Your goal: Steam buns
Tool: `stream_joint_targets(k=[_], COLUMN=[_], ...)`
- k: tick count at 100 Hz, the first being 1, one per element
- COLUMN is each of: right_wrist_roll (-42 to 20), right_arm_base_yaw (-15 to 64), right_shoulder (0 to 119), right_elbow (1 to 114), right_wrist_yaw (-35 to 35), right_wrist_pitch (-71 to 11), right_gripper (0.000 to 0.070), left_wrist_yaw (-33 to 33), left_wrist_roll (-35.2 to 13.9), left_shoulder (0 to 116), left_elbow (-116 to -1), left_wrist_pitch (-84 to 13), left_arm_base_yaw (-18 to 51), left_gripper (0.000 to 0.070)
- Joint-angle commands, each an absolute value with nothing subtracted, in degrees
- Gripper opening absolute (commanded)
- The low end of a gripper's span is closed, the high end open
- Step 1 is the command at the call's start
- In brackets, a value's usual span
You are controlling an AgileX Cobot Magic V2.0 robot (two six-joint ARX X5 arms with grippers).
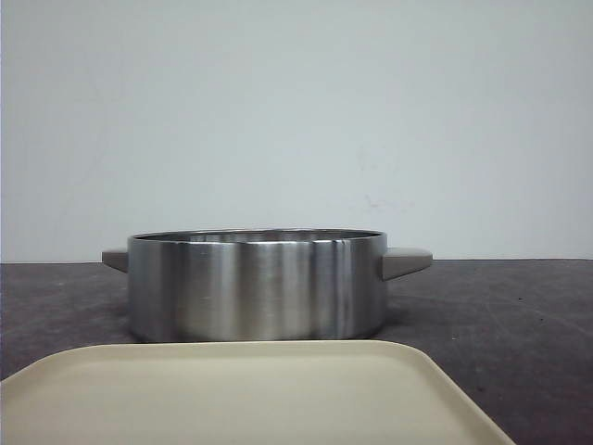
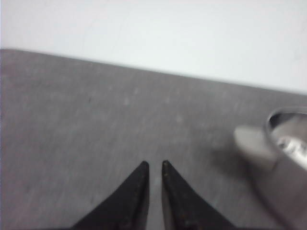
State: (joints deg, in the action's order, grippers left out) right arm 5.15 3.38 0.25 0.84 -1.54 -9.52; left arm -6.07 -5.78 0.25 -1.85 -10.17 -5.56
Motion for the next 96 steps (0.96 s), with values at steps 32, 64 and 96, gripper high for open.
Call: stream_joint_targets(k=[32,64,96], right_wrist_roll=[5.3,5.3,5.3], right_arm_base_yaw=[3.5,3.5,3.5], right_shoulder=[0.2,0.2,0.2], right_elbow=[0.7,0.7,0.7], right_wrist_yaw=[-1.5,-1.5,-1.5], right_wrist_pitch=[-9.0,-9.0,-9.0], right_gripper=[0.0008,0.0007,0.0008], left_wrist_yaw=[-5.6,-5.6,-5.6], left_wrist_roll=[0.4,0.4,0.4], left_shoulder=[0.2,0.2,0.2], left_elbow=[-0.8,-0.8,-0.8], left_wrist_pitch=[-10.5,-10.6,-10.6], left_arm_base_yaw=[-6.1,-6.1,-6.1], left_gripper=[0.0003,0.0003,0.0003])
